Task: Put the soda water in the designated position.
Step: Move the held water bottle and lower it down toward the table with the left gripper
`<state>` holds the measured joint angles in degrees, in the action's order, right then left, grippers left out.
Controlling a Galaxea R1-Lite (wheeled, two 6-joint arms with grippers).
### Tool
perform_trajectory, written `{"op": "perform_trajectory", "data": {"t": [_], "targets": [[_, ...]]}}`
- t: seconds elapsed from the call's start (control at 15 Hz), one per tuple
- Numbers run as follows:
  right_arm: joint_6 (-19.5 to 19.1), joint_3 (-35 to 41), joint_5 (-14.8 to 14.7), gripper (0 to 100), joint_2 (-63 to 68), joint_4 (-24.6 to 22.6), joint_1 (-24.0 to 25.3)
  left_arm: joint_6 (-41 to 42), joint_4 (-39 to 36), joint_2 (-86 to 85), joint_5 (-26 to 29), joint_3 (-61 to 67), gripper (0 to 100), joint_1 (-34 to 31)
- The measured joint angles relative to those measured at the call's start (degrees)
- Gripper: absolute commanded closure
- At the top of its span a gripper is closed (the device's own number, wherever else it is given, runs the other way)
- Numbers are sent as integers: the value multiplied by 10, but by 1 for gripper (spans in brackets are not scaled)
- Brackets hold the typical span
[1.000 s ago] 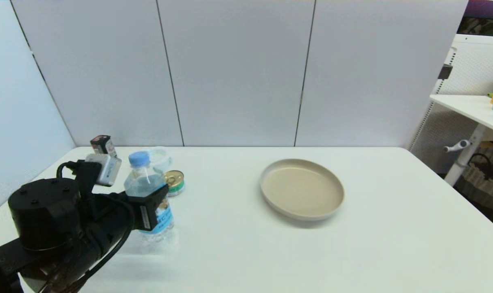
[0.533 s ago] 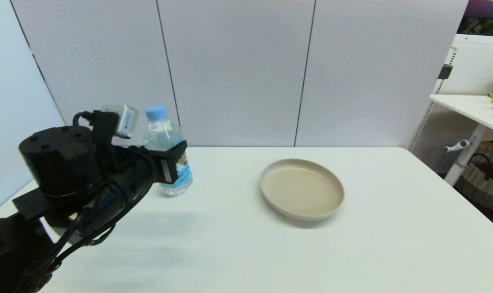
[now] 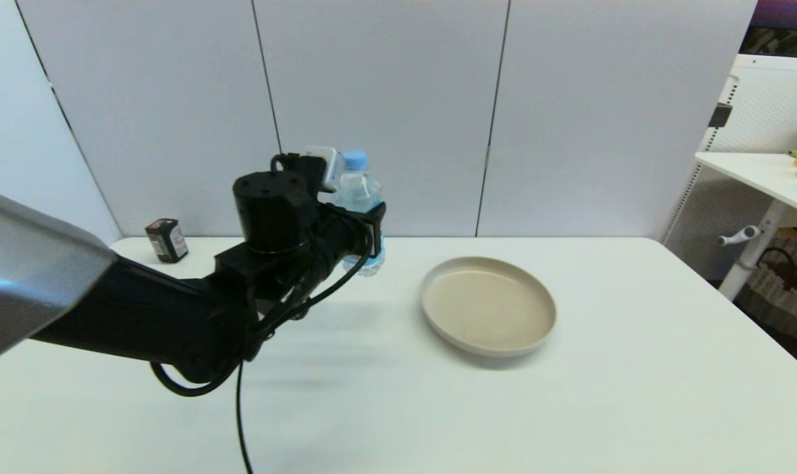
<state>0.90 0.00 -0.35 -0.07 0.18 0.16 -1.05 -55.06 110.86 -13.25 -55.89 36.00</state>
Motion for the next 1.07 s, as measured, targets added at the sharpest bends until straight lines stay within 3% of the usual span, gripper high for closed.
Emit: {"op": "perform_trajectory", "data": {"t": [1.07], "targets": [[0, 0, 0, 0, 0, 0, 0, -5, -44, 135, -4, -25, 100, 22]]}}
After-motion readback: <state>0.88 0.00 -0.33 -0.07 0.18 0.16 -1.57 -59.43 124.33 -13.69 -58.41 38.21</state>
